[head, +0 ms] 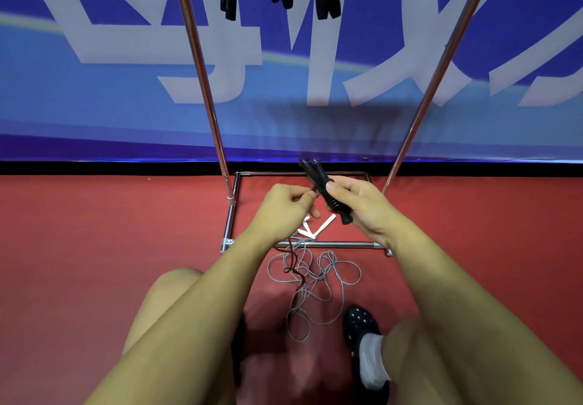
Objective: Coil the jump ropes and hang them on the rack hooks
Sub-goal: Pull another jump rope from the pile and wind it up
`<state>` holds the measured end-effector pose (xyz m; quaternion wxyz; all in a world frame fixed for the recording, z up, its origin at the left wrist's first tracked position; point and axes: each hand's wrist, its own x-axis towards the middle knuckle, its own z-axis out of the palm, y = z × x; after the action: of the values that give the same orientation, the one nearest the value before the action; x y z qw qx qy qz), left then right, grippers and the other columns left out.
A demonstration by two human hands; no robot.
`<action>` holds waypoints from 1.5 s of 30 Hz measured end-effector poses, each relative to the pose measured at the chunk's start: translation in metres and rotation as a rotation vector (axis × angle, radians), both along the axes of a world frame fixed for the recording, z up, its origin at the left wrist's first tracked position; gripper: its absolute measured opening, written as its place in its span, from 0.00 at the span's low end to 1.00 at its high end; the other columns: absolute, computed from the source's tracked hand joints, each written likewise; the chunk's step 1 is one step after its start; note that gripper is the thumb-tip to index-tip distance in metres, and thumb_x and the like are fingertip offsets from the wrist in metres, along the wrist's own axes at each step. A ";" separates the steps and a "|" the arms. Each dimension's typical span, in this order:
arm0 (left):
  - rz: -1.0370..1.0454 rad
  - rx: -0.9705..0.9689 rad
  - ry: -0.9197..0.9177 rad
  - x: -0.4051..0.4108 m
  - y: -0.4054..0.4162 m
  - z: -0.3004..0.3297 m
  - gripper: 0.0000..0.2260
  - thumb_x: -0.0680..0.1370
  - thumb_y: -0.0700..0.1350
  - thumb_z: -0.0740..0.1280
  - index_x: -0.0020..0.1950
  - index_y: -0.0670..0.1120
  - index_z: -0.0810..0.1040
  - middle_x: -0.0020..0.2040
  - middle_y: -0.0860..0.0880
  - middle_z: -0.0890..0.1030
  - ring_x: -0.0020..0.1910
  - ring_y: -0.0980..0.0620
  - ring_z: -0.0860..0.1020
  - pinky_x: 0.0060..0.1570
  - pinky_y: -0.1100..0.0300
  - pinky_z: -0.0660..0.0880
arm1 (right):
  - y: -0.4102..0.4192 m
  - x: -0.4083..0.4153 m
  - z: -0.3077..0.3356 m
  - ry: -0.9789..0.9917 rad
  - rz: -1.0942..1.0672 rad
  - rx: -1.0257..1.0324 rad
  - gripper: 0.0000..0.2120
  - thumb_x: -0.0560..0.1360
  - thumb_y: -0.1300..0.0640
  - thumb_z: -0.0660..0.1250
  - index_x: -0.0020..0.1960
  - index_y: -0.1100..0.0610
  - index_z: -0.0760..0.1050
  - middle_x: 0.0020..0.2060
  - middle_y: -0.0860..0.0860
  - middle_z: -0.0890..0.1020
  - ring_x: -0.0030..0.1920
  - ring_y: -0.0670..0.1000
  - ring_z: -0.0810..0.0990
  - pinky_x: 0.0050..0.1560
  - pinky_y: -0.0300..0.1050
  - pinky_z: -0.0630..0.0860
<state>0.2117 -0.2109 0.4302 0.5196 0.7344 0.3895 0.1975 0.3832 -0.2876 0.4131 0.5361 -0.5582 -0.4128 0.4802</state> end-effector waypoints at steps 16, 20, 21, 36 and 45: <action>-0.164 -0.064 -0.051 -0.005 -0.005 0.010 0.22 0.84 0.56 0.63 0.32 0.52 0.83 0.29 0.46 0.79 0.30 0.53 0.71 0.37 0.59 0.68 | -0.011 -0.006 0.013 -0.018 0.233 -0.084 0.04 0.81 0.66 0.66 0.55 0.59 0.75 0.37 0.49 0.78 0.42 0.48 0.77 0.56 0.53 0.78; -0.203 -0.173 -0.083 -0.006 -0.004 0.013 0.22 0.84 0.54 0.64 0.44 0.38 0.84 0.35 0.38 0.83 0.31 0.50 0.78 0.42 0.56 0.75 | -0.014 -0.006 0.017 -0.033 0.253 -0.065 0.05 0.82 0.64 0.66 0.57 0.62 0.76 0.39 0.53 0.76 0.46 0.55 0.77 0.59 0.63 0.75; -0.196 -0.205 -0.088 -0.007 -0.003 0.015 0.23 0.84 0.54 0.64 0.47 0.35 0.84 0.34 0.41 0.83 0.31 0.51 0.78 0.41 0.57 0.76 | -0.014 -0.006 0.018 -0.055 0.256 -0.059 0.06 0.81 0.63 0.67 0.58 0.62 0.76 0.40 0.54 0.76 0.46 0.56 0.76 0.57 0.62 0.75; -0.180 -0.199 -0.012 -0.014 0.005 0.016 0.25 0.85 0.57 0.58 0.43 0.38 0.81 0.24 0.45 0.73 0.23 0.52 0.65 0.27 0.62 0.64 | -0.008 0.005 0.021 -0.034 -0.011 0.087 0.16 0.80 0.61 0.69 0.66 0.61 0.76 0.58 0.57 0.85 0.55 0.58 0.86 0.35 0.39 0.79; -0.060 0.019 -0.042 -0.007 0.000 0.011 0.13 0.84 0.49 0.65 0.49 0.44 0.85 0.29 0.53 0.78 0.27 0.54 0.68 0.28 0.63 0.63 | -0.006 0.010 0.015 -0.187 -0.084 0.026 0.10 0.80 0.62 0.70 0.59 0.65 0.77 0.35 0.49 0.82 0.29 0.45 0.76 0.27 0.35 0.69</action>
<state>0.2044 -0.2107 0.4417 0.5263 0.7463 0.3545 0.2009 0.3929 -0.2936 0.4276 0.5221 -0.6104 -0.4435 0.3977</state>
